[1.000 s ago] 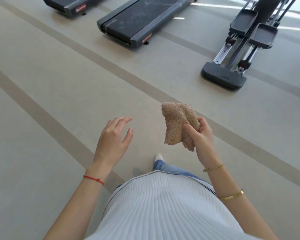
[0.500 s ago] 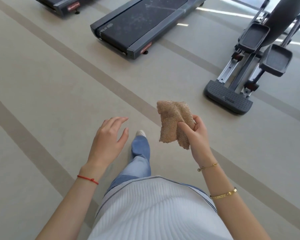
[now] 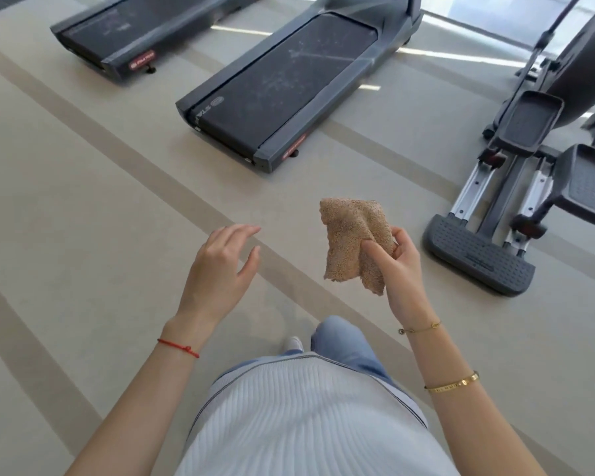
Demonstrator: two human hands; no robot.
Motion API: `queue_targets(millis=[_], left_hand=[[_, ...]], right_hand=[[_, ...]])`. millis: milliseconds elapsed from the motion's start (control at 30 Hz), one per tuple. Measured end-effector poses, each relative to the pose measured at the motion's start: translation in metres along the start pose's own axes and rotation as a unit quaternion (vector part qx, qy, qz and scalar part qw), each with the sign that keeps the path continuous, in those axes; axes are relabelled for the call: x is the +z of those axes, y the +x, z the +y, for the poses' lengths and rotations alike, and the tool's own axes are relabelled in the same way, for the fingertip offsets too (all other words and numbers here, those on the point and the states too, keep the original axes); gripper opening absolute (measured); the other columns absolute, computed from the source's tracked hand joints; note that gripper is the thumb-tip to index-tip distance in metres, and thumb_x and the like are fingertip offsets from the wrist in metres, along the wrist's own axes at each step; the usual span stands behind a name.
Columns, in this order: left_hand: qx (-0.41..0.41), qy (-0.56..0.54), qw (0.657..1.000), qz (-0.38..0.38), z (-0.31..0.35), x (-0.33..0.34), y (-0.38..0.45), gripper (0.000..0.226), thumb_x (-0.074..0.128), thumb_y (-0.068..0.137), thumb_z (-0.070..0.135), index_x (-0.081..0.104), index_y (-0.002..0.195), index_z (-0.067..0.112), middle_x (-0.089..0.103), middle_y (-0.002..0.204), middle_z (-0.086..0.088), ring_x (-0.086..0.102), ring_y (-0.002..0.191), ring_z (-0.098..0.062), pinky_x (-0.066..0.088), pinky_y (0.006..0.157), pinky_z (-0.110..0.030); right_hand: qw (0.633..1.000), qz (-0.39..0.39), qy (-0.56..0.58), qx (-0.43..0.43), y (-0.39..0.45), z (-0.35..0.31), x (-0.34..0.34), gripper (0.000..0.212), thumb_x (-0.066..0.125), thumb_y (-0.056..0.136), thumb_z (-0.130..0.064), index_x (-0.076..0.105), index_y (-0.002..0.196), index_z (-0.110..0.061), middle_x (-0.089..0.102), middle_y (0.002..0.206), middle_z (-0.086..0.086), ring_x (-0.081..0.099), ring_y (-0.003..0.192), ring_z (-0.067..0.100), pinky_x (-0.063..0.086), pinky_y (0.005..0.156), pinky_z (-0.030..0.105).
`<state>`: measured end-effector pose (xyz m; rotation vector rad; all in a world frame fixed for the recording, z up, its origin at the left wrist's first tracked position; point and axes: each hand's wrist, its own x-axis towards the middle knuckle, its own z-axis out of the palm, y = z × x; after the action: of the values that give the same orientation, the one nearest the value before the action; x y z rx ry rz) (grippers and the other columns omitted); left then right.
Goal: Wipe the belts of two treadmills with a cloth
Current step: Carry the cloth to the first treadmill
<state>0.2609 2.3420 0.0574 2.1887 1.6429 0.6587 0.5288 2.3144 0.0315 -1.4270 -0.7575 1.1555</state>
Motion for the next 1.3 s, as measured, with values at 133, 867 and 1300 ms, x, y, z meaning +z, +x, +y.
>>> queue_targets(millis=[133,867,1300], left_hand=[[-0.001,0.004,1.000,-0.012,-0.008,0.012,0.080,0.031,0.060,0.097,0.015,0.064,0.127,0.011,0.065,0.125,-0.004,0.056,0.119,-0.023,0.046,0.101,-0.037],[-0.159,-0.009,0.987,0.021,-0.016,0.101,0.506,0.031,0.060,0.097,0.014,0.065,0.127,0.010,0.066,0.123,-0.006,0.058,0.116,-0.025,0.045,0.099,-0.035],[-0.212,0.010,0.974,0.076,-0.109,0.122,0.734,0.031,0.059,0.097,0.016,0.064,0.128,0.012,0.066,0.125,-0.003,0.057,0.117,-0.022,0.042,0.099,-0.030]], right_hand=[[1.000,0.011,0.003,0.014,0.075,-0.014,0.010,0.021,0.069,0.085,-0.015,0.056,0.101,-0.014,0.067,0.078,0.003,0.060,0.063,0.021,0.045,0.045,0.030],[0.988,-0.129,-0.079,0.038,0.567,-0.150,0.048,0.019,0.065,0.091,-0.009,0.053,0.105,-0.009,0.068,0.075,-0.004,0.064,0.063,0.017,0.046,0.054,0.037],[0.969,-0.211,-0.110,0.065,0.822,-0.174,0.171,0.020,0.067,0.086,-0.018,0.053,0.099,-0.012,0.056,0.077,0.010,0.048,0.054,0.021,0.035,0.040,0.026]])
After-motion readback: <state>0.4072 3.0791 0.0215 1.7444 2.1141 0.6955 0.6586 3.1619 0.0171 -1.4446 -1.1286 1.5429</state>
